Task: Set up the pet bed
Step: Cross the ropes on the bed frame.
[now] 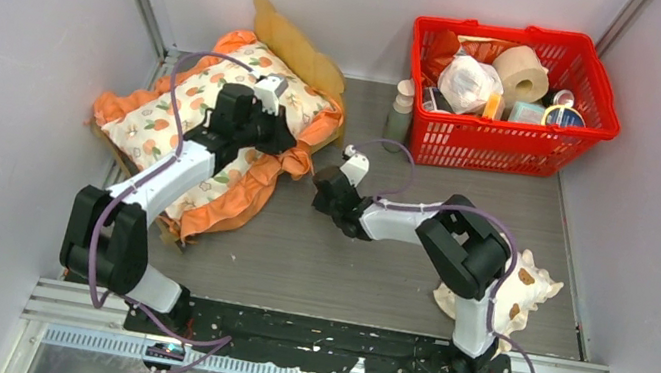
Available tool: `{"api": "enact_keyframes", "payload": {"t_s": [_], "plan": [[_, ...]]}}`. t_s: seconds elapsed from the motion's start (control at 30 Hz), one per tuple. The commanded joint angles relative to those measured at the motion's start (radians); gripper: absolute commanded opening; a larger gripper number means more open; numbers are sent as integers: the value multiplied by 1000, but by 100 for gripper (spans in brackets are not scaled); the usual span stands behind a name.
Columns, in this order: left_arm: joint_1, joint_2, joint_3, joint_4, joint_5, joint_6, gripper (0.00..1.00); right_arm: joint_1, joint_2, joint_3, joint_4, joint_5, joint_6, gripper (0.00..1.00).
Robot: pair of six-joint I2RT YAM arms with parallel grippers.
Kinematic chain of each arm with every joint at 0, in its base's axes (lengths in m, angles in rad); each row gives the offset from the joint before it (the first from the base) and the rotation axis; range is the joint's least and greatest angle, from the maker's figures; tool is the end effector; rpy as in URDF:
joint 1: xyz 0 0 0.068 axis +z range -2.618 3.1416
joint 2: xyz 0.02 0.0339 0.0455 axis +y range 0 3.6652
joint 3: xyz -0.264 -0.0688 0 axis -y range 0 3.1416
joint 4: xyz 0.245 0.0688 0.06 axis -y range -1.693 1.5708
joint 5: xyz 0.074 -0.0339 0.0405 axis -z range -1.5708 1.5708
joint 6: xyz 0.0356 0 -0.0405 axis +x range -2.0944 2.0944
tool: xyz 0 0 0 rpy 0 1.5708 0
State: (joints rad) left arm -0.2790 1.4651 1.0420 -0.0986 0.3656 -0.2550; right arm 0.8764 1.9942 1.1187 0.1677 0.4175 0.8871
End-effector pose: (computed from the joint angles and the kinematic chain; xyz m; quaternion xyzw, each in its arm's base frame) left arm 0.3168 -0.1040 0.2767 0.1012 0.8500 -0.2817 0.4335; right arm 0.2750 0.3077 0.1352 0.0914 0.8881 0.1961 0.4054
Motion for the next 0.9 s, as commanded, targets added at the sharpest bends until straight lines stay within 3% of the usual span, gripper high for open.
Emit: {"api": "enact_keyframes", "payload": {"t_s": [0.0, 0.13, 0.37, 0.47, 0.53, 0.63, 0.87], "plan": [[6, -49, -14, 47, 33, -24, 12, -3, -77, -74, 29, 22, -67, 5], [6, -68, -12, 20, 26, -8, 17, 0, -156, -172, 131, 23, -110, 5], [6, -111, 26, -38, 12, 49, 44, -11, -223, -240, 247, -33, -245, 5], [6, -126, 55, -67, 1, 95, 46, -25, -243, -268, 314, -64, -275, 5], [6, -132, 66, -76, -13, 130, 46, -50, -255, -305, 382, -120, -306, 16], [6, -139, 75, -100, -54, 133, 46, -78, -227, -259, 329, -143, -402, 31], [6, -181, 130, -261, -186, 157, 45, -93, -88, -62, 285, -222, -528, 44]]}}
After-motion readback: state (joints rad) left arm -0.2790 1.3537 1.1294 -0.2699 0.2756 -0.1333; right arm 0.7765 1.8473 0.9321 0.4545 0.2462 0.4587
